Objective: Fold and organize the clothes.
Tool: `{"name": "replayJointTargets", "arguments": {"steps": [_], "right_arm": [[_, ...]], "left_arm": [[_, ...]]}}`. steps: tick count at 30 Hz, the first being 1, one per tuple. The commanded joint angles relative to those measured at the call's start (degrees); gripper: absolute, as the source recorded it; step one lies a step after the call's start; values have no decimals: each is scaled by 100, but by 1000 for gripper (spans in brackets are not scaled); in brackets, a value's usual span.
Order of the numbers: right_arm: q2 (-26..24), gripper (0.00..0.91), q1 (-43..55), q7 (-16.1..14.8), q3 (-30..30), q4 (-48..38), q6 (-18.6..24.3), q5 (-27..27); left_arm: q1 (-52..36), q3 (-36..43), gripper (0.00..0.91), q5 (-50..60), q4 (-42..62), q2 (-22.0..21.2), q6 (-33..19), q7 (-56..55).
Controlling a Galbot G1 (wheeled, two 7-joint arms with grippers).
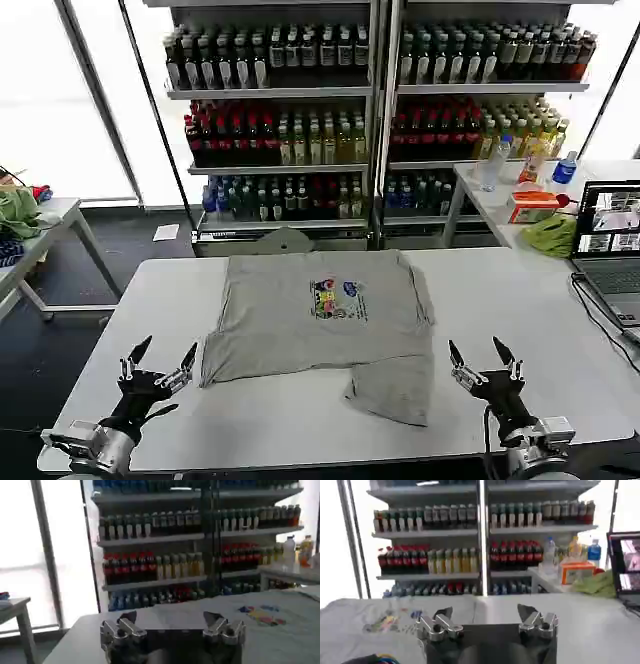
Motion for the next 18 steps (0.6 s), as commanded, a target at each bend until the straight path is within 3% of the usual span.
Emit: {"name": "replayJointTargets", "arguments": {"steps": [1,7,18], "right_arm": [[-117,907,-50,576,-371,381,-1266,-71],[-73,907,-221,754,-667,369,-1274,-213],[168,907,-292,818,-997,244,-1272,-20]], "left_arm": [[104,499,907,-1136,-223,970,1440,-724],[86,743,907,-1655,-156,1192,1913,-1045],[-151,958,907,-1629,-63,1100,1922,-1086]]}}
